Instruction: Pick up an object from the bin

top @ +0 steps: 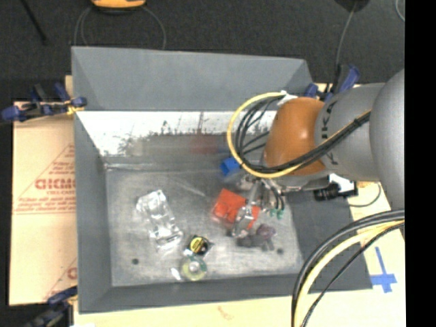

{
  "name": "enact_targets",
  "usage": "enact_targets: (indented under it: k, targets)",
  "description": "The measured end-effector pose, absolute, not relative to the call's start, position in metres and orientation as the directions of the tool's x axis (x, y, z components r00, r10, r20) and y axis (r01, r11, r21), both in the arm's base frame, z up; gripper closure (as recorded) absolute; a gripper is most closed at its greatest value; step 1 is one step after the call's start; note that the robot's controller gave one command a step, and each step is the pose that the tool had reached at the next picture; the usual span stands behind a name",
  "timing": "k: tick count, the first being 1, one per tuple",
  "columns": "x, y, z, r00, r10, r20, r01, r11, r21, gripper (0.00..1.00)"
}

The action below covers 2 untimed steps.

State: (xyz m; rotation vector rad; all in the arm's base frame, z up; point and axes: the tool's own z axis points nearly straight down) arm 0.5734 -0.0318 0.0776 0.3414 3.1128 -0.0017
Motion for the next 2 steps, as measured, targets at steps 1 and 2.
enact_targets:
  k: [1, 2]
  targets:
    - [0.5752, -0.033, 0.0784, -0.976, 0.216, -0.013, 0.216, 0.976, 0.0, 0.0]
    - [0.577, -0.0334, 0.0803, -0.976, 0.216, -0.018, 0.216, 0.976, 0.0, 1.0]
